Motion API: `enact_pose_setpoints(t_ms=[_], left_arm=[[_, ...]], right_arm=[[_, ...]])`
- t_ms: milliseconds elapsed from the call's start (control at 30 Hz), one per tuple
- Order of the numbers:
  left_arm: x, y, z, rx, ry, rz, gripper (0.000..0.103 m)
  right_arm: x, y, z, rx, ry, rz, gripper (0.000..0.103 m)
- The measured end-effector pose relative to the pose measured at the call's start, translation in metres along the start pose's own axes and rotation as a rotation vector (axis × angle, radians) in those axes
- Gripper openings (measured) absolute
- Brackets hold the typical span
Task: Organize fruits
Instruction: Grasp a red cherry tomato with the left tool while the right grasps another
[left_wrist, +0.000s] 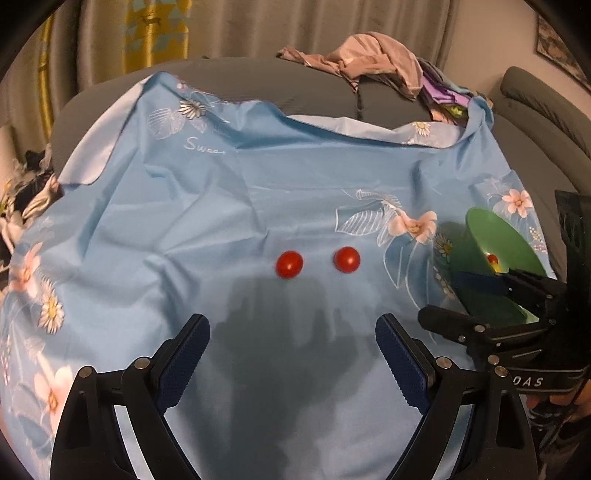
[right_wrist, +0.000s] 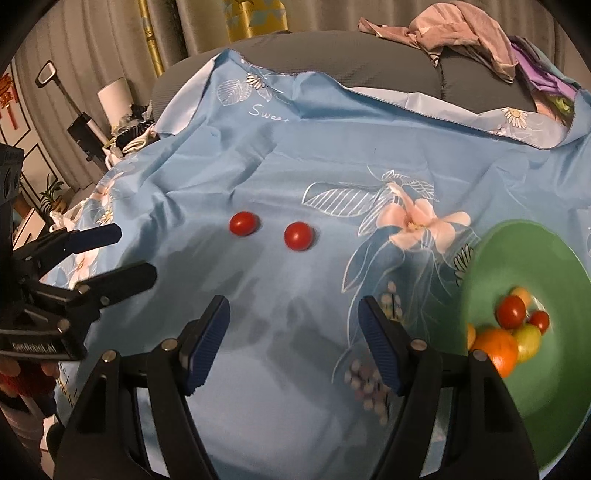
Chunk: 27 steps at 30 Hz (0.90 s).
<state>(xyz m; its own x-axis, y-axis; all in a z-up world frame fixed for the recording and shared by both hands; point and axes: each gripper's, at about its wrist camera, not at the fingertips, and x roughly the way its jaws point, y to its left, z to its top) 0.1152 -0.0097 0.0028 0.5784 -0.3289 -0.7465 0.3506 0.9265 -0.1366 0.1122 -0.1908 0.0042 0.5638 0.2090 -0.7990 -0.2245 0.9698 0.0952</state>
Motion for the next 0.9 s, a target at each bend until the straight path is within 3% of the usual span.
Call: enact_pose_setpoints(t_ms=[367, 433, 567, 833, 900], left_arm=[[0.047, 0.009, 0.025, 0.014, 0.03, 0.051, 0.091], [0.055, 0.01, 0.027, 0.03, 0.039, 0.058, 0.087], [0.064, 0.012, 0.029, 0.055, 0.044, 0.007, 0.083], [0.075, 0.025, 0.029, 0.026, 0.065, -0.024, 0.083], [0.077, 0.026, 0.029, 0.016, 0.067, -0.026, 0.082]], right_arm=[[0.044, -0.011, 0.028, 0.03, 0.036, -0.046, 0.069], [0.057, -0.013, 0.031, 0.028, 0.063, -0.044, 0.068], [0.08, -0.009, 0.037, 0.015, 0.106, -0.017, 0.057], [0.107, 0.0, 0.05, -0.04, 0.126, -0.021, 0.052], [0.109, 0.0, 0.053, -0.055, 0.118, -0.031, 0.041]])
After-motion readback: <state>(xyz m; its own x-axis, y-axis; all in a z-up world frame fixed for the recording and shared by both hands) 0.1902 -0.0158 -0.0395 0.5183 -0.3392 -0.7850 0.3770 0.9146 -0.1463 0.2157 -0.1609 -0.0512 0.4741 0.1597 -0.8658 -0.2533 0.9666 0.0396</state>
